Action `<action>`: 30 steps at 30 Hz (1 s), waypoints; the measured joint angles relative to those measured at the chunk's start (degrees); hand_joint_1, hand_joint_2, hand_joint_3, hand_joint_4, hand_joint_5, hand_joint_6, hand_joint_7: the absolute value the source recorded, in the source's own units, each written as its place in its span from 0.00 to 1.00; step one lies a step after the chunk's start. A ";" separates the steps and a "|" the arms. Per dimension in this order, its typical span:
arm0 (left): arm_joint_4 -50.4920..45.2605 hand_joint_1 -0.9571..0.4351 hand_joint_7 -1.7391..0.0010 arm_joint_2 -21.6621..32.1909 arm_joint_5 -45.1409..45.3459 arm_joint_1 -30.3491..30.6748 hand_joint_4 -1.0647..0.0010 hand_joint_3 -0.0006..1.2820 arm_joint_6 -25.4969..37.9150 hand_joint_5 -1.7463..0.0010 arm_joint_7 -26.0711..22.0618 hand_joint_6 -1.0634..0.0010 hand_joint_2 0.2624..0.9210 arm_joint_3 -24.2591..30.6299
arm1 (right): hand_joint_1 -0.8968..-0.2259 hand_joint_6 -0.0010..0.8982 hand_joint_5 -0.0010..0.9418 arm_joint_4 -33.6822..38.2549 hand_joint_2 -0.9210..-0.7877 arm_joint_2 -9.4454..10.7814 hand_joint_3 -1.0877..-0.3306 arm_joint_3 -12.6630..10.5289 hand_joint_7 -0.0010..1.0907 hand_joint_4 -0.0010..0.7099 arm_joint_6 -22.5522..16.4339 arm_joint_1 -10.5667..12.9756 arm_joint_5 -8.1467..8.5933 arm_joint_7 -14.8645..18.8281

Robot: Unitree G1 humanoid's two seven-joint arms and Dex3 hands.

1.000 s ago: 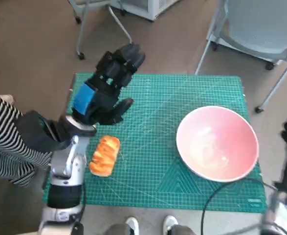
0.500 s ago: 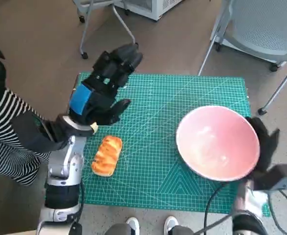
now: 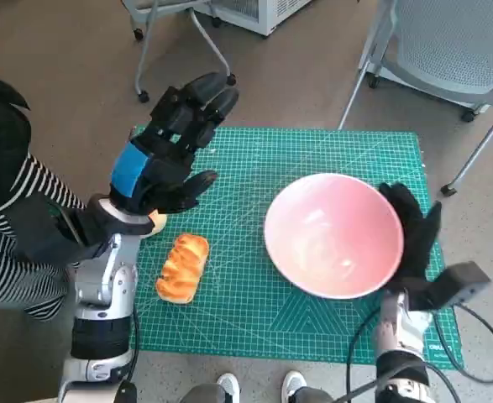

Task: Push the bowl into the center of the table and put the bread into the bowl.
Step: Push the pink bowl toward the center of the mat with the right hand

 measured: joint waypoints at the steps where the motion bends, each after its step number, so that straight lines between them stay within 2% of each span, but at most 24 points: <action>1: 0.00 0.26 0.71 0.09 0.00 0.13 0.98 0.22 -0.02 0.88 0.00 1.00 1.00 0.09 | 0.45 0.09 0.01 -0.05 0.00 0.14 0.26 0.14 0.44 0.25 0.14 -0.32 0.00 0.00; 19: -0.13 0.25 0.70 1.17 1.22 2.04 0.96 0.21 -0.95 0.90 1.07 1.00 1.00 0.57 | 0.45 0.06 0.00 0.95 0.00 2.80 0.26 1.73 0.44 0.23 1.70 -6.89 0.01 -0.02; 30: -0.55 0.25 0.70 1.46 1.26 2.82 0.93 0.21 -1.35 0.93 1.34 1.00 1.00 0.69 | 0.49 0.05 0.00 6.23 0.00 3.36 0.22 1.74 0.44 0.21 2.87 -13.06 -0.27 -1.02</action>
